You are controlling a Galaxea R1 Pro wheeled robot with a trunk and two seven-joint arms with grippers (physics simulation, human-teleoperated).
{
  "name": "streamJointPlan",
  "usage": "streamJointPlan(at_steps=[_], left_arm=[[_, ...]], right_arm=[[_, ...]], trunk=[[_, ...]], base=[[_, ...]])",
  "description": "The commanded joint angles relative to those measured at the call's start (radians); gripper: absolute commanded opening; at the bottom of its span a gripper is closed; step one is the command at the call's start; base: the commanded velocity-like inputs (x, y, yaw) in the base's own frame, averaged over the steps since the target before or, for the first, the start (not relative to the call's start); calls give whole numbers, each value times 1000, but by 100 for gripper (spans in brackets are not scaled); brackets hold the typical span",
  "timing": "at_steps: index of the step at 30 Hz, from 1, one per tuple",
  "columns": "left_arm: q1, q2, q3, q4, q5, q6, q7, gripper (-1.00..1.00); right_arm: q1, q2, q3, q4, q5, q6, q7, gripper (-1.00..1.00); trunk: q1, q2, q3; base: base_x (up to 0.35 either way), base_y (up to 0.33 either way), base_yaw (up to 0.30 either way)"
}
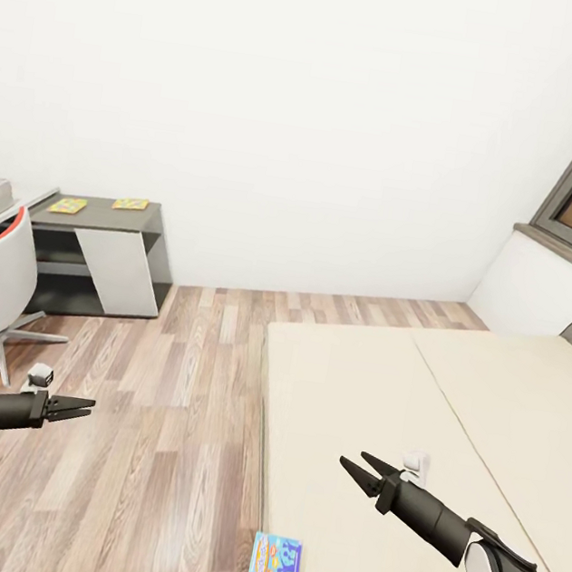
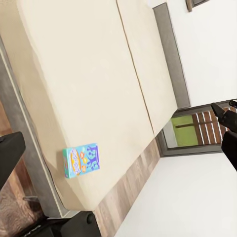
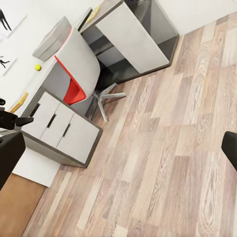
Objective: Put all the toys in the child's room - the three board games (two on the bed and one on the table), the two jigsaw puzzles on the table, and the tennis ball on the table - inside the toy box on the table in the child's room.
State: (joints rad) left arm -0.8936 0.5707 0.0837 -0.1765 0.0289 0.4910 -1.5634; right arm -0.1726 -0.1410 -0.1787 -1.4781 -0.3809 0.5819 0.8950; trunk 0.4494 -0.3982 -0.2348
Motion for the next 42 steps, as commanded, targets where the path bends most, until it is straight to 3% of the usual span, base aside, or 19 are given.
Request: streamJointPlan(at_steps=[1, 42], left_arm=[[-1, 0, 4, 0, -4, 11, -4, 100], [-1, 0, 4, 0, -4, 11, -5, 100]], right_arm=[[-1, 0, -1, 0, -6, 7, 1, 100], [-1, 0, -1, 0, -6, 7, 1, 100]], trunk=[[1, -2, -1], [1, -2, 51]], base=[[0, 0, 0], [0, 0, 0]])
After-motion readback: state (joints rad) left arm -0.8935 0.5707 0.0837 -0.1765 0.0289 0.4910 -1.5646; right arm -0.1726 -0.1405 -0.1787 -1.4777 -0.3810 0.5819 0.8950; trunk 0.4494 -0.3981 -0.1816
